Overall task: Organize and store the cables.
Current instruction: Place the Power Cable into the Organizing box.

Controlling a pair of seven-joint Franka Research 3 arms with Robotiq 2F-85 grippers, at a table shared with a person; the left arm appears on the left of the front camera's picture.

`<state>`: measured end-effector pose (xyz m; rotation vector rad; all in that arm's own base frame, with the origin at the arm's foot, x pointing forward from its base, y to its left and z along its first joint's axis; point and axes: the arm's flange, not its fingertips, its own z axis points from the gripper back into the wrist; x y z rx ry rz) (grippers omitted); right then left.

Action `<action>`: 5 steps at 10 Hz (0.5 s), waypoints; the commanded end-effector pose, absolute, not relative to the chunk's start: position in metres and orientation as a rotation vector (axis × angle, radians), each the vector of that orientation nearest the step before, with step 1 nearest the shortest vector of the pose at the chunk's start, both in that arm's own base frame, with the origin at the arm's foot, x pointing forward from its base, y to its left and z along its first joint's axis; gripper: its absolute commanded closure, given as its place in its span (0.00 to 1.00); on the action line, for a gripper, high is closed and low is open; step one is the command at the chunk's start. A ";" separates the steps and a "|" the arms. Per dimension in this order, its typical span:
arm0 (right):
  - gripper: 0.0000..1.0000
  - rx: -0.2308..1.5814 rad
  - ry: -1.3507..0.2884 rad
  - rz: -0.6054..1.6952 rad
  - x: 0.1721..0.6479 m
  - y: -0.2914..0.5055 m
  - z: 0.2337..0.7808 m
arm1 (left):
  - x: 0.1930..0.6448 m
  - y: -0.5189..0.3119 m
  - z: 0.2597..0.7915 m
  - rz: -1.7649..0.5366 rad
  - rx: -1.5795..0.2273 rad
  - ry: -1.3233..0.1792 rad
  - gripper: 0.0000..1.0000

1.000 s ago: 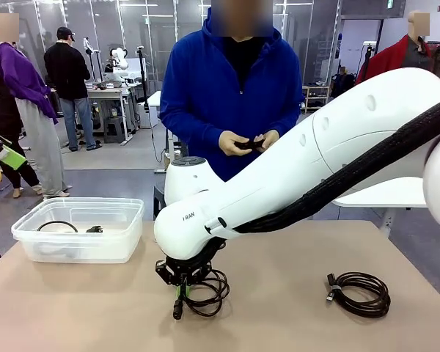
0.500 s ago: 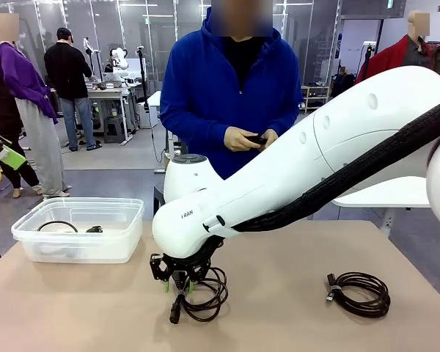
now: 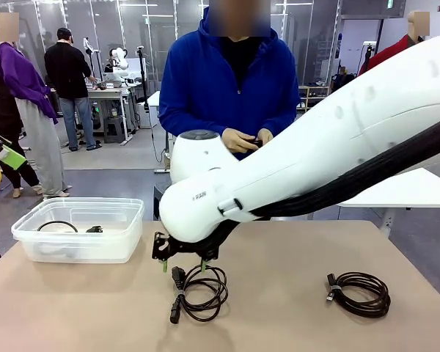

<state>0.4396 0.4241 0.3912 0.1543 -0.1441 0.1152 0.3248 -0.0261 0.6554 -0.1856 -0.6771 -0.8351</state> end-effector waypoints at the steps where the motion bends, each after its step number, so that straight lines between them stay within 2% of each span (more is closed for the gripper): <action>1: 0.00 0.196 -0.185 0.215 0.424 0.379 0.414 | 0.324 -0.025 0.655 -0.844 -0.174 -0.665 0.00; 5: 0.00 0.239 -0.294 0.410 0.400 0.298 0.481 | 0.324 -0.025 0.655 -0.844 -0.174 -0.665 0.00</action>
